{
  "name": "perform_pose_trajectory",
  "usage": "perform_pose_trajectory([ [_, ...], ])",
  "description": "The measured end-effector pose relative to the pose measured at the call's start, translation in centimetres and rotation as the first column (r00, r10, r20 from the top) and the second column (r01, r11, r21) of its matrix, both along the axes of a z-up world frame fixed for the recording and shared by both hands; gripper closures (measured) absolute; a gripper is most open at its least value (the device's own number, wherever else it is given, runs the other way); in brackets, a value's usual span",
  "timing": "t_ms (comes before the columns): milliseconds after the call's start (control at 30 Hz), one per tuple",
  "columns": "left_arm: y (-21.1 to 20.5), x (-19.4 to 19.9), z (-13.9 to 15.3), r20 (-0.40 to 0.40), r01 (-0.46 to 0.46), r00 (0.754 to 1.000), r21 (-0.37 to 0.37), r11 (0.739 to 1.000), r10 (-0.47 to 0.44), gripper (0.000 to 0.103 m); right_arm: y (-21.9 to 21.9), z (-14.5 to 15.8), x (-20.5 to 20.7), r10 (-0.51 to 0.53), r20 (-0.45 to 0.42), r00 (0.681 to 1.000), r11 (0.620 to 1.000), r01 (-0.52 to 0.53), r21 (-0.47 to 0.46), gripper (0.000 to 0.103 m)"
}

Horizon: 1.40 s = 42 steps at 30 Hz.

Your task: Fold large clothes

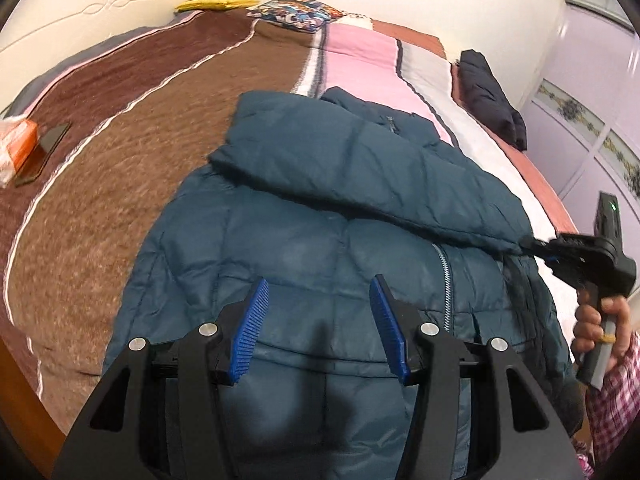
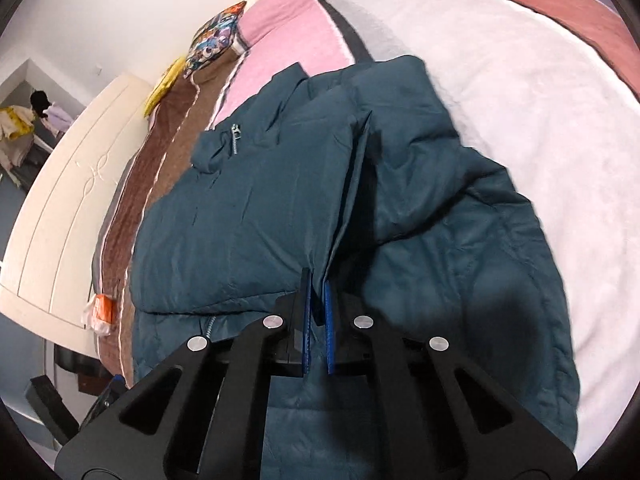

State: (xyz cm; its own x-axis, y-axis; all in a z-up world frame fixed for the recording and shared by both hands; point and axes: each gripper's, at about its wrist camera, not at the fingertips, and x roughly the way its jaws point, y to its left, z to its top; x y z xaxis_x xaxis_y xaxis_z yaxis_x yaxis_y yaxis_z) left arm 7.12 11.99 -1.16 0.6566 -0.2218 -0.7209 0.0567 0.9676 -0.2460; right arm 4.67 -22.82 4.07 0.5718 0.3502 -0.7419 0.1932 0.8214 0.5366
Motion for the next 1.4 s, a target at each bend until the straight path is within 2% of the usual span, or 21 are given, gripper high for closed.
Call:
perform_pose_trajectory([
  [133,0.4,0.5,-0.4,-0.011,-0.012,1.000,-0.013,1.000,0.012,0.051,0.3,-1.6,-0.2,0.005,-0.056,0.998,0.999,-0.007,-0.034,0.096],
  [233,0.6,0.4,-0.3,-0.009,-0.012,1.000,-0.002,1.000,0.012,0.051,0.6,-2.6,0.6,-0.006,-0.094,0.996,0.999,0.001,-0.047,0.091],
  [300,0.9,0.3,-0.1,-0.002,-0.019,1.000,0.007,1.000,0.019,0.051,0.5,-2.4,0.6,-0.012,-0.088,0.996,0.999,0.008,-0.049,0.089],
  [367,1.4,0.1,0.3,0.000,-0.033,0.999,0.011,0.999,0.033,0.051,0.4,-1.9,0.4,-0.016,-0.088,0.996,0.998,0.011,-0.059,0.078],
  [433,2.0,-0.2,0.6,0.001,-0.050,0.999,0.016,0.999,0.050,0.044,0.0,-1.2,-0.2,-0.024,-0.074,0.997,0.997,0.018,-0.077,0.074],
  [667,4.6,-2.3,1.9,0.023,-0.104,0.994,0.079,0.991,0.103,0.042,-1.7,0.6,-4.8,-0.015,-0.059,0.998,0.992,0.007,-0.130,0.071],
  [867,8.2,-4.4,1.4,-0.039,-0.140,0.989,0.121,0.983,0.146,0.040,-3.0,1.9,-10.5,0.025,-0.091,0.996,0.981,-0.042,-0.189,0.070],
  [900,8.9,-4.8,1.2,-0.059,-0.144,0.987,0.114,0.983,0.151,0.040,-3.4,2.2,-11.7,0.027,-0.098,0.995,0.979,-0.046,-0.198,0.069],
  [967,10.2,-5.6,0.7,-0.106,-0.151,0.981,0.093,0.984,0.160,0.040,-3.9,2.7,-13.6,0.034,-0.108,0.994,0.977,-0.056,-0.206,0.059],
  [1033,11.4,-6.5,-0.1,-0.155,-0.156,0.974,0.058,0.986,0.164,0.038,-4.4,3.1,-15.4,0.038,-0.121,0.992,0.974,-0.064,-0.215,0.055],
  [1100,12.7,-7.3,-1.0,-0.220,-0.165,0.962,0.006,0.986,0.163,0.032,-4.6,3.4,-17.0,0.041,-0.141,0.989,0.974,-0.071,-0.217,0.054],
  [1233,14.7,-8.9,-2.8,-0.311,-0.195,0.938,-0.105,0.975,0.154,0.031,-5.7,3.2,-20.1,0.035,-0.177,0.984,0.982,-0.066,-0.175,0.050],
  [1400,14.9,-10.1,-4.4,-0.372,-0.204,0.921,-0.200,0.958,0.118,0.031,-6.3,2.4,-22.7,0.018,-0.206,0.978,0.989,-0.047,-0.137,0.048],
])
